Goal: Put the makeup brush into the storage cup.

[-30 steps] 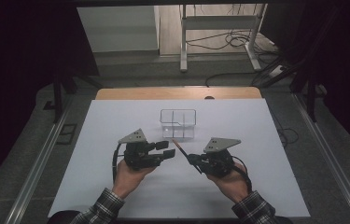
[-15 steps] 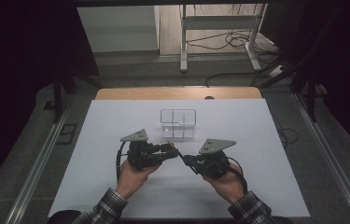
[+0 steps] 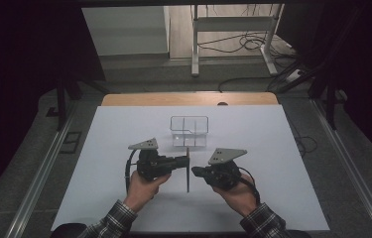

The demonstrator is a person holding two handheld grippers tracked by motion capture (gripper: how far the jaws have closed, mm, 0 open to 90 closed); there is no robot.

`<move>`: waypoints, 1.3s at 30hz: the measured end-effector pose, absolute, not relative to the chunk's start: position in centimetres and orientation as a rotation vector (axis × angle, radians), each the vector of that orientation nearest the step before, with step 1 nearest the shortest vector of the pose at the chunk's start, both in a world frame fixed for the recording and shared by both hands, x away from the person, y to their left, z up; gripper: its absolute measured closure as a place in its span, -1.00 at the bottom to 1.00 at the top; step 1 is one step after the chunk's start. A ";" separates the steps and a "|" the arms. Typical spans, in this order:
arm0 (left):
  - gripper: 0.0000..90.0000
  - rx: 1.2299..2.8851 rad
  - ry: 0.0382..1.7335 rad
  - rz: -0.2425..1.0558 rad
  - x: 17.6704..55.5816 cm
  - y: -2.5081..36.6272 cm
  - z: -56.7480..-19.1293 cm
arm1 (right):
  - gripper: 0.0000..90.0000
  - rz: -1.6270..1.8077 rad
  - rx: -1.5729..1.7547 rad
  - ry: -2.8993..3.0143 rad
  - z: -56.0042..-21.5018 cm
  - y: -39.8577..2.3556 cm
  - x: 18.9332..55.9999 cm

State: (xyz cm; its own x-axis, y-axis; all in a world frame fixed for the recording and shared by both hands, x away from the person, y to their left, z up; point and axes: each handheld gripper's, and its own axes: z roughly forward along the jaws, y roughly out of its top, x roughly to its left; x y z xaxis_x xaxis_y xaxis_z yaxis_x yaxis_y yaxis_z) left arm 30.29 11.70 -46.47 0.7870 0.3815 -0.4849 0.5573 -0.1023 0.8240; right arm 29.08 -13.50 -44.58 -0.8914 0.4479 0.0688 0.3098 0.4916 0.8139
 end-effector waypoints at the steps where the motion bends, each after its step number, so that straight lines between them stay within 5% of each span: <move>1: 0.85 1.723 0.741 -0.167 30.3 11.7 -46.4 | 0.97 1.352 0.653 2.574 -44.6 -13.5 29.1; 39: 0.85 1.808 0.747 0.066 29.2 13.4 -45.3 | 0.32 1.276 0.752 2.611 -44.8 -16.2 29.2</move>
State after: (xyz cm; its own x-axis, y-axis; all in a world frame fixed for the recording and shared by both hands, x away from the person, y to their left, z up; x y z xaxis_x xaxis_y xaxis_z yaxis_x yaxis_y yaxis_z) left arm 29.18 13.36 -45.25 0.7978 0.5166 -0.3108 0.4544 -0.1765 0.8731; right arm 29.23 -16.19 -44.80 -0.8654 0.4928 0.0905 0.3742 0.5154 0.7709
